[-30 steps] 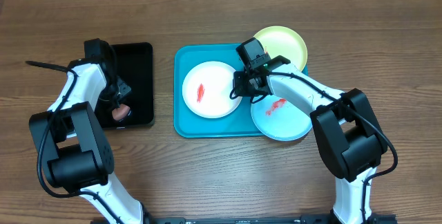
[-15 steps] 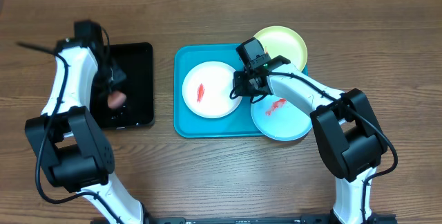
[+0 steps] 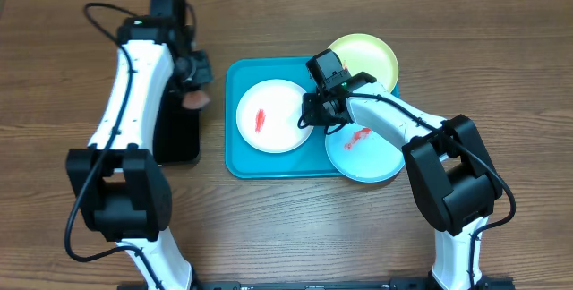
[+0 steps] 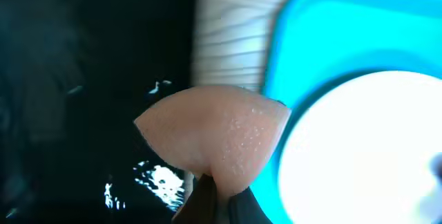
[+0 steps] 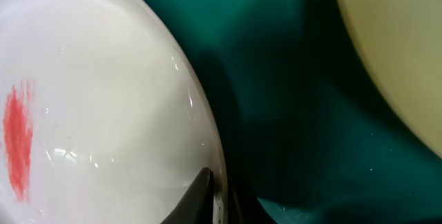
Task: Clean dirty plates on tray and stack at the side
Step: 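Move held sponge with left gripper onto the white plate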
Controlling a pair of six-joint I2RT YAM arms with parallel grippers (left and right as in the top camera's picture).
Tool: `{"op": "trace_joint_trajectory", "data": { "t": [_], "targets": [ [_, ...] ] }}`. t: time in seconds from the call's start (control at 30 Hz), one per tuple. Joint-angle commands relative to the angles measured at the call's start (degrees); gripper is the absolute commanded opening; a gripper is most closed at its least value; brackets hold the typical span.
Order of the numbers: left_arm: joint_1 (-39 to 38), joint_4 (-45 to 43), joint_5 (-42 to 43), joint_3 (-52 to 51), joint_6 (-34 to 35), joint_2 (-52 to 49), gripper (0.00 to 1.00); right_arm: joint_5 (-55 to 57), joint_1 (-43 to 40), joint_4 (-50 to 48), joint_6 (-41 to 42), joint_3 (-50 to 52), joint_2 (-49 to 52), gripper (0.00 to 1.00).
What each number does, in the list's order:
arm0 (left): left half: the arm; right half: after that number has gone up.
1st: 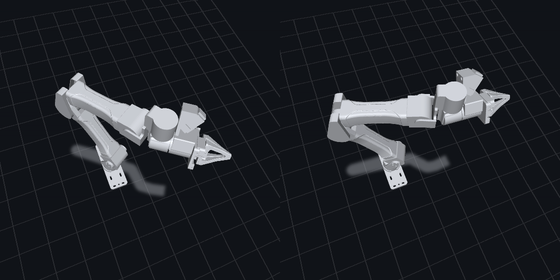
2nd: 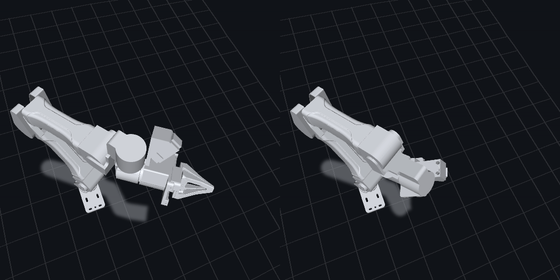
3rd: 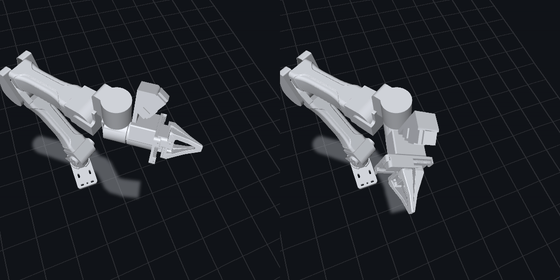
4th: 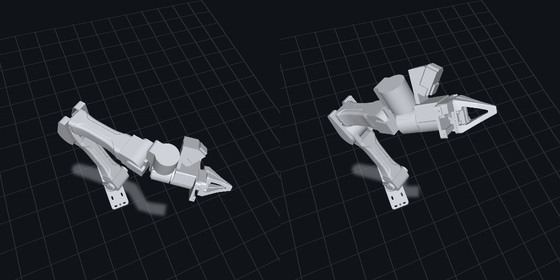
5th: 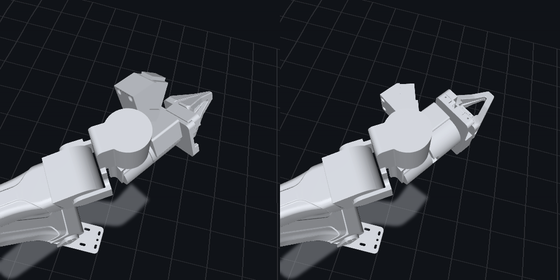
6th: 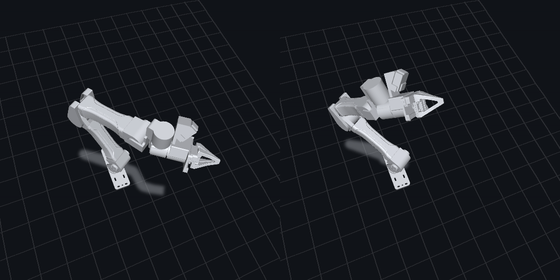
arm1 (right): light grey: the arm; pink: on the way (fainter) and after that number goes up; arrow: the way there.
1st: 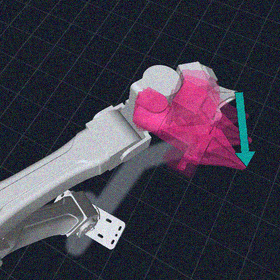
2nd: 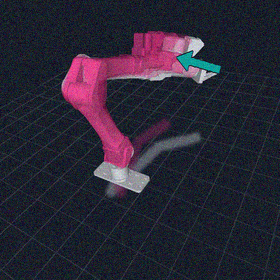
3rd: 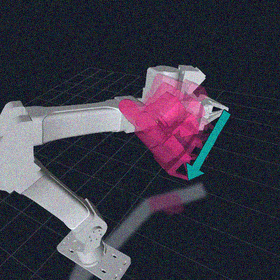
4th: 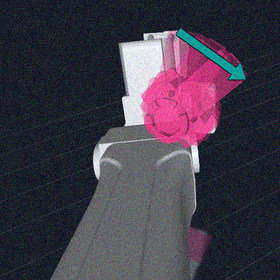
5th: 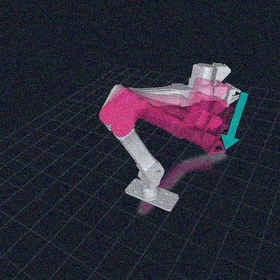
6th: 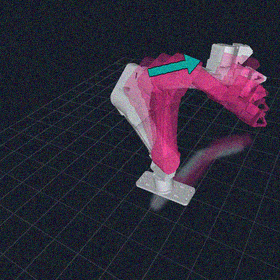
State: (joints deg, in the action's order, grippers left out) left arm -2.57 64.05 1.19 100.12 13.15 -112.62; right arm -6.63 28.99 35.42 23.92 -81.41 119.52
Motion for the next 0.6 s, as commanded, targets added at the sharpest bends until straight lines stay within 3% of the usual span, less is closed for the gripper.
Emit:
{"op": "trace_joint_trajectory", "data": {
  "t": [0.0, 0.43, 0.57],
  "targets": [
    [-2.47, -1.68, 4.7, -0.76, -1.95, 0.55, 0.04, -1.16, -0.37, 0.07, -0.09, 0.39, 0.17, 0.09],
    [-14.84, -19.23, 5.38, -14.49, -3.34, 0.42, 0.04, -1.16, -0.46, 0.22, -0.09, 0.42, 0.17, 0.09],
    [-17.38, -23.32, -2.08, -18.56, 1.77, 0.42, 0.04, -1.18, -0.46, 0.22, -0.09, 0.39, 0.17, 0.09]
  ]
}}
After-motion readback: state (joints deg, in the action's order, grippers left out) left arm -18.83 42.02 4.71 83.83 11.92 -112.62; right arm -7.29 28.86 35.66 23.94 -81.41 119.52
